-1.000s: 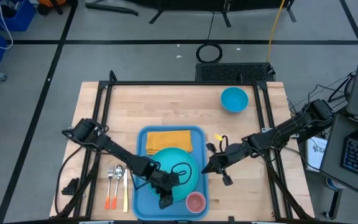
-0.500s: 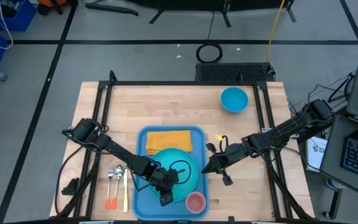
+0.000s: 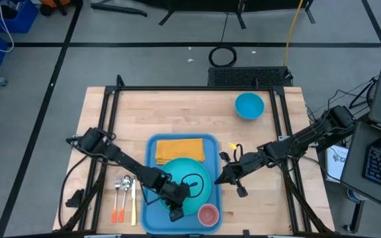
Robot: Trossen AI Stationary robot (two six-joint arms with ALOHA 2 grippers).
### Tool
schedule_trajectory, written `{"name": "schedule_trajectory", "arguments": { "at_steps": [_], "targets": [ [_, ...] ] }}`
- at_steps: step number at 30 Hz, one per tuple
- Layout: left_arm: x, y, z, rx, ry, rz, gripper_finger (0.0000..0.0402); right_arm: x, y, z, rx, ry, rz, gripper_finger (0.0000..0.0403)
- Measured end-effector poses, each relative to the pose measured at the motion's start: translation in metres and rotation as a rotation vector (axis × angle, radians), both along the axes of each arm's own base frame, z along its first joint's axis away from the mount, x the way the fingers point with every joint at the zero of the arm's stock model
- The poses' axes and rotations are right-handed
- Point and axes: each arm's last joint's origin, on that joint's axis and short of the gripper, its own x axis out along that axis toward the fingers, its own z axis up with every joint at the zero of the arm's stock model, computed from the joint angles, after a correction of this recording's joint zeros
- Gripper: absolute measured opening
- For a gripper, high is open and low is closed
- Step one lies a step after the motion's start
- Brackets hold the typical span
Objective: Set up tray
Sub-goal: Adjust the blue plate on the blue serving tray, then put the orange fork to the left on the yellow napkin on the blue serving tray
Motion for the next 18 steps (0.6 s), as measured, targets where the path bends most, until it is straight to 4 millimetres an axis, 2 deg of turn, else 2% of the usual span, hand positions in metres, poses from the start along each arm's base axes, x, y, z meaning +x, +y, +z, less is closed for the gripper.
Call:
{"name": "schedule_trajectory", "arguments": {
  "at_steps": [13,18],
  "targets": [
    [0.0026,-0.0021,0.0019,-0.032,-0.034,-0.012,0.0003,-0.0001,0.0,-0.0002,-0.001,0.002,0.0,0.0],
    [0.0047,0.0006,0.0018,0.006,-0.055,0.045,0.0004,-0.0002,-0.0001,-0.0006,-0.003,0.006,0.0,0.0]
  ]
}}
